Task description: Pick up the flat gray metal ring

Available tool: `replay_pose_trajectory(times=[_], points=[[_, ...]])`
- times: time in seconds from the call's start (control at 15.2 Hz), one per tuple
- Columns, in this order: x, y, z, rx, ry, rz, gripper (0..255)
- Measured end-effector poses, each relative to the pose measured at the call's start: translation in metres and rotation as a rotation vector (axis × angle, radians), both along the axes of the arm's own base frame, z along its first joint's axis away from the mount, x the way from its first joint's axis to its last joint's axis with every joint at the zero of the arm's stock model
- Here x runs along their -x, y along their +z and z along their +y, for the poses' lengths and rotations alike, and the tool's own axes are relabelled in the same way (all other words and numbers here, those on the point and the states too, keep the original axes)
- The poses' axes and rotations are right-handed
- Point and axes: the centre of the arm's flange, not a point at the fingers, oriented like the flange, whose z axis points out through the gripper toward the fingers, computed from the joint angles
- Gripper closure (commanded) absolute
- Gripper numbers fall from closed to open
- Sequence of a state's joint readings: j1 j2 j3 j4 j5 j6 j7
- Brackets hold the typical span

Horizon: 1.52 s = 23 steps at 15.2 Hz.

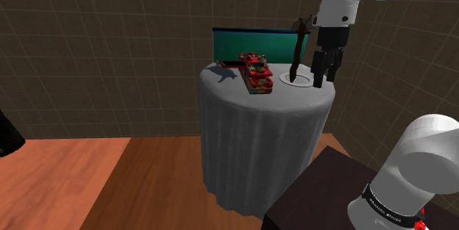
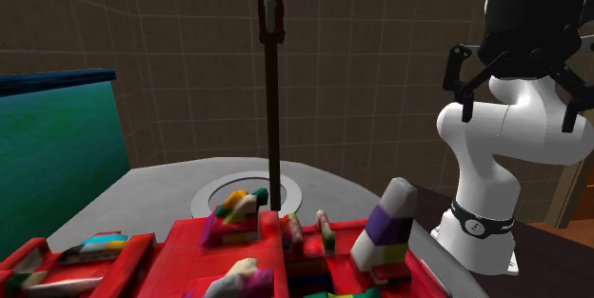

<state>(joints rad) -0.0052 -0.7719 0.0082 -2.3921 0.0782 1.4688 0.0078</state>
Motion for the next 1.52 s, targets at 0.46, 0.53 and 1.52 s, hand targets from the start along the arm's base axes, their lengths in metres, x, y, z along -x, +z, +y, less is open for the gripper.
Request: replay_pose_trajectory(times=[0.46, 0.53, 1.52], points=[[-0.031, -0.016, -0.049, 0.013, -0.027, -0.023, 0], [-0.039, -0.018, -0.059, 0.016, -0.032, -0.028, 0], [-0.125, -0.072, -0.218, 0.058, -0.111, -0.099, 0]])
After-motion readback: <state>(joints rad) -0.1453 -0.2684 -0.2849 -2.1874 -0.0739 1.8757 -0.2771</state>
